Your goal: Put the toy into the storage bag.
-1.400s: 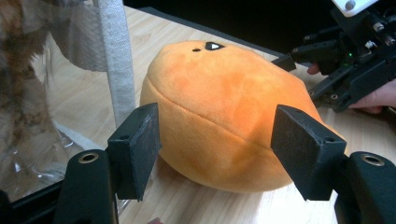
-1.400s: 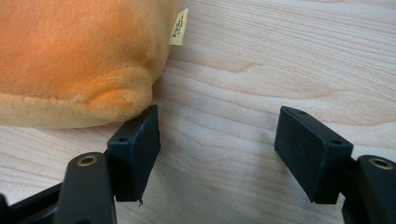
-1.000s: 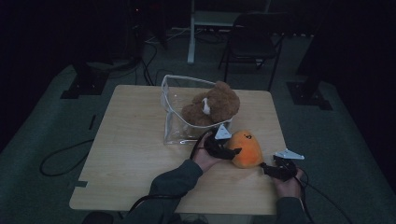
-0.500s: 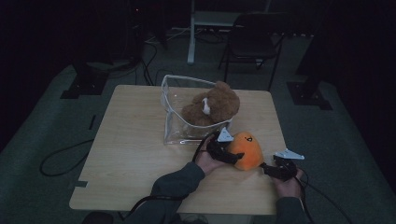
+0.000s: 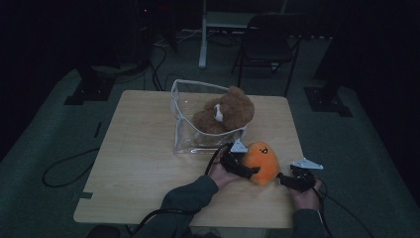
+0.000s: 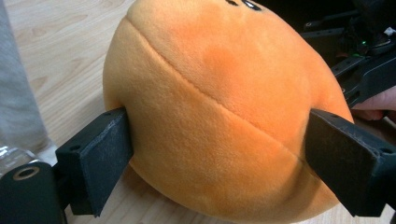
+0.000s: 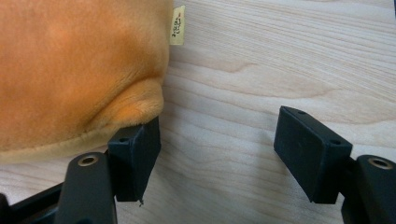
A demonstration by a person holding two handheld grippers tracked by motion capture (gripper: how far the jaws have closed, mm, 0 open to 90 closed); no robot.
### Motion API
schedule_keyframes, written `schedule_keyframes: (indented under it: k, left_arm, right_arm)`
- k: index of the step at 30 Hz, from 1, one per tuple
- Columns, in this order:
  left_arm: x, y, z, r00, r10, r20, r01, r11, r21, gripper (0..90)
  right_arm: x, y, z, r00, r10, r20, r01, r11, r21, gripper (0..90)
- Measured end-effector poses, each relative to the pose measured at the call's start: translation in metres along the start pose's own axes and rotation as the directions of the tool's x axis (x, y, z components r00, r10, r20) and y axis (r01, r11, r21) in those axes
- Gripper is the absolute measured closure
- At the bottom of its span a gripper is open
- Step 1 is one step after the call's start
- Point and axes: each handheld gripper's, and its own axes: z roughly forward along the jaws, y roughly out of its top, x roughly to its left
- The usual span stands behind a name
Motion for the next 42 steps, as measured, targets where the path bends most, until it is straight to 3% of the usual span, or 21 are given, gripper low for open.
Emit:
schedule_keyframes:
  k: [4, 10, 17, 24, 30, 42]
  left_arm:
    - [0.002, 0.0, -0.001, 0.9998, -0.014, 0.016, 0.014, 0.9999, 0.01, 11.3]
    - [0.002, 0.001, -0.003, 0.9993, -0.031, 0.021, 0.031, 0.9993, 0.021, 20.8]
    - [0.002, 0.002, -0.006, 0.9997, -0.005, 0.026, 0.004, 0.9996, 0.028, 35.3]
    - [0.002, 0.002, -0.01, 0.9997, 0.004, 0.026, -0.004, 1.0, 0.003, 49.4]
    - [0.001, 0.005, -0.012, 0.9995, 0.015, 0.028, -0.015, 0.9999, -0.007, 55.2]
    - [-0.001, 0.009, -0.019, 0.9991, 0.019, 0.039, -0.018, 0.9995, -0.025, 57.9]
  right_arm:
    - [0.0, 0.0, 0.0, 1.0, 0.0, 0.0, 0.0, 1.0, 0.0, 30.8]
    - [0.0, 0.0, 0.0, 1.0, 0.0, 0.0, 0.0, 1.0, 0.0, 30.8]
    - [0.0, 0.0, 0.0, 1.0, 0.0, 0.0, 0.0, 1.0, 0.0, 30.8]
    - [0.0, 0.0, 0.0, 1.0, -0.001, 0.0, 0.001, 1.0, 0.0, 30.8]
    - [0.0, 0.0, 0.0, 1.0, -0.004, -0.003, 0.004, 1.0, 0.0, 30.8]
    - [0.0, 0.0, 0.0, 0.9999, -0.012, -0.008, 0.012, 1.0, 0.0, 30.3]
